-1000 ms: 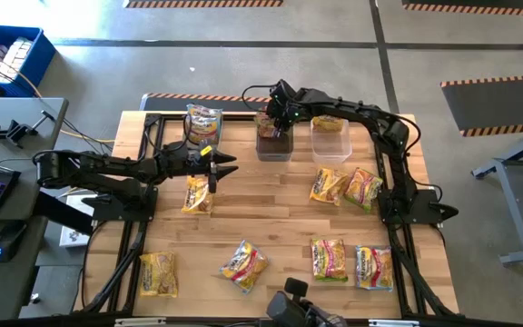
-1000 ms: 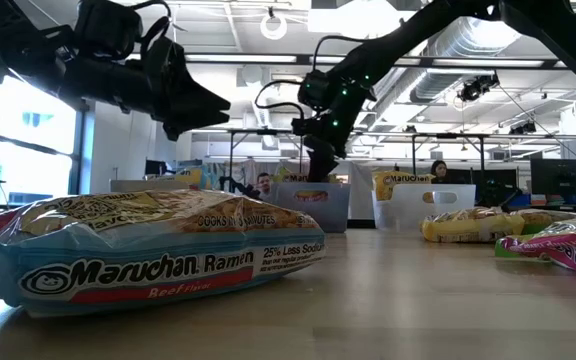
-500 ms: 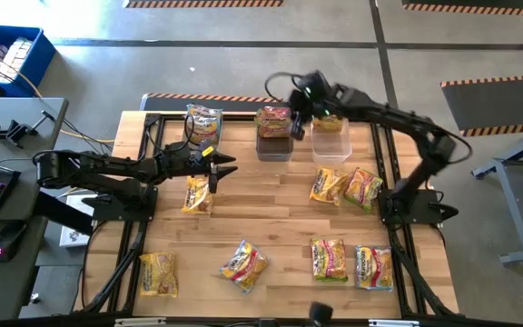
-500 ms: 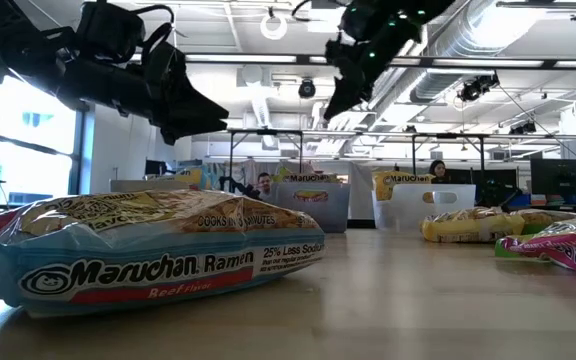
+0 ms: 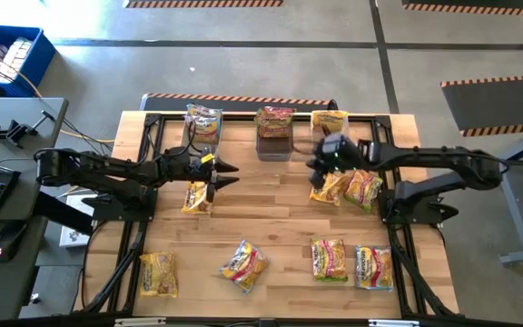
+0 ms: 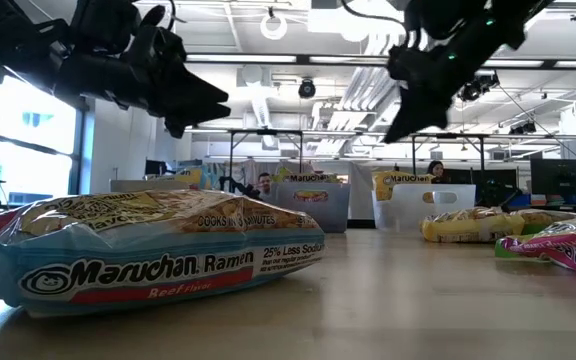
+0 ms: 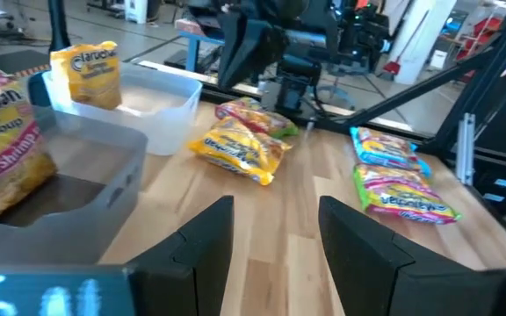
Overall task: Sort Maruchan noodles
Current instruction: Put the yellow noodle pack into the transparent bin
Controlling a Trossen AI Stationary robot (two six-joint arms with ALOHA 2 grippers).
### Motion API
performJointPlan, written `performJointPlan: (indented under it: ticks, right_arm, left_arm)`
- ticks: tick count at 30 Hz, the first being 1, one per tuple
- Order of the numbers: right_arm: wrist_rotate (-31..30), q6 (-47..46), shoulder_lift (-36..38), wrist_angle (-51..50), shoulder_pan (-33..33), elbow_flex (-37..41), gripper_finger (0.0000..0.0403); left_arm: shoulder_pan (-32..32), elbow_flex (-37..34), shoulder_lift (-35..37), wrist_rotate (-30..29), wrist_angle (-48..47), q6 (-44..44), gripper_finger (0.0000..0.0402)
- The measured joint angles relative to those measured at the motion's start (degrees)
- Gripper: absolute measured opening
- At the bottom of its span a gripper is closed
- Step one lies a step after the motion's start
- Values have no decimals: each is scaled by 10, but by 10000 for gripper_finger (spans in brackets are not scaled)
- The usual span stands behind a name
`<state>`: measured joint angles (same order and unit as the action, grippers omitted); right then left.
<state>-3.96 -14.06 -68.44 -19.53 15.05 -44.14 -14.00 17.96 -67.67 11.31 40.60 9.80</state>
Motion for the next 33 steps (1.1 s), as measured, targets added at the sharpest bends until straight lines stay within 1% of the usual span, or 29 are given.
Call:
performJointPlan:
  ticks: [3,6,9,12,16,18,21,24,28,33]
  right_arm:
    - [-48,-66,7,-94,-35,0,2]
    - [-80,-131,-10,-179,-64,0,2]
    - [-92,-180,-38,-230,-89,1,2]
    - [-89,-213,-70,-247,-108,1,2]
    - [-61,-252,-121,-237,-121,1,2]
    - [-46,-266,-148,-227,-127,0,2]
    - [-30,-265,-178,-181,-138,-3,2]
    - [-11,-261,-193,-119,-147,-1,2]
    - [2,-261,-191,-34,-156,1,2]
    - [12,-260,-191,44,-165,1,2]
  left_arm:
    - [5,0,-8,0,1,8,158]
    - [13,0,-27,0,14,17,158]
    - [20,0,-61,0,43,32,158]
    - [29,1,-105,0,78,47,158]
    - [34,14,-166,-2,120,76,158]
    - [37,26,-192,-3,126,83,158]
    - [42,48,-224,-4,126,95,158]
    - [50,70,-250,-4,125,96,158]
    - [63,94,-277,-6,124,96,158]
    - [86,117,-306,-59,107,69,159]
